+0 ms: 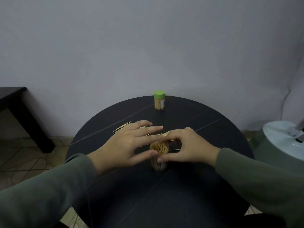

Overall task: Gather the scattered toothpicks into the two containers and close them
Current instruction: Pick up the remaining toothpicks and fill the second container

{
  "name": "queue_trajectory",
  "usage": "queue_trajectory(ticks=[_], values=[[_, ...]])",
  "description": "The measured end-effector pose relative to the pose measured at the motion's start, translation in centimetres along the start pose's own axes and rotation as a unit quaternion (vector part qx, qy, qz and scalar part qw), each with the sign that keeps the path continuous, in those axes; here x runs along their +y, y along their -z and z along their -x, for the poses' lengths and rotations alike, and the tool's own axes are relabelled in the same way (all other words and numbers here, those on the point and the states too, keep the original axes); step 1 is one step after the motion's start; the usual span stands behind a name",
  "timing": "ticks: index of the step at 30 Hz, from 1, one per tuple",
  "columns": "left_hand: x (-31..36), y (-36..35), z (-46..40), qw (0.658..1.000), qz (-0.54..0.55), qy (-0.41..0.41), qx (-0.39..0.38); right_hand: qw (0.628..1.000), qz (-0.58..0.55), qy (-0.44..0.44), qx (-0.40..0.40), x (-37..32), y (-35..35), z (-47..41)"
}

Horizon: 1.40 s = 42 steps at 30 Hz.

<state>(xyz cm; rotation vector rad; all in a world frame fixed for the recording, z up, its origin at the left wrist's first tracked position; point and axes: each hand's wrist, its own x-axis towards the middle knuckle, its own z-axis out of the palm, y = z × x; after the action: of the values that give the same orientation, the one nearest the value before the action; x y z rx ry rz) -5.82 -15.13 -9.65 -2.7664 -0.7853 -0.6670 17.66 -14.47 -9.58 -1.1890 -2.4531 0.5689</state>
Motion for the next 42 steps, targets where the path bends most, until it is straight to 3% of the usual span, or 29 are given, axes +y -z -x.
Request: queue_trajectory(ticks=[9,13,19,24,26,28,31,33,38,42], values=[[0.6,-0.6,0.4,0.996,-0.014,0.0,-0.089,1.0,-0.007,0.002,0.008,0.0,0.0,0.0],[0.4,-0.5,0.5,0.998,-0.002,0.025,-0.064,1.0,0.006,0.003,0.004,0.1,-0.1,-0.1],[0.1,0.1,0.4,0.999,0.029,-0.017,-0.041,1.0,0.014,0.005,0.004,0.4,0.0,-0.3],[-0.5,0.3,0.4,0.995,0.04,0.091,-0.008,0.988,0.122,0.024,-0.092,0.9,1.2,-0.2],[-1.1,0.5,0.4,0.985,0.028,0.163,-0.05,0.983,0.157,0.009,-0.097,1.3,1.4,-0.3],[-1.9,0.9,0.6,0.963,0.02,0.218,-0.157,0.975,0.201,-0.014,-0.088,1.6,1.3,-0.6],[-2.5,1.5,0.9,0.902,0.021,0.265,-0.339,0.964,0.246,-0.038,-0.097,2.1,1.1,-0.9],[-2.5,1.5,0.9,0.868,0.043,0.297,-0.395,0.963,0.244,-0.049,-0.101,2.4,0.9,-1.1],[-2.6,0.8,0.2,0.867,0.037,0.29,-0.403,0.962,0.247,-0.064,-0.099,2.7,0.5,-2.1],[-2.6,-0.7,-0.3,0.89,0.033,0.302,-0.339,0.956,0.277,-0.07,-0.073,3.0,0.0,-2.7]])
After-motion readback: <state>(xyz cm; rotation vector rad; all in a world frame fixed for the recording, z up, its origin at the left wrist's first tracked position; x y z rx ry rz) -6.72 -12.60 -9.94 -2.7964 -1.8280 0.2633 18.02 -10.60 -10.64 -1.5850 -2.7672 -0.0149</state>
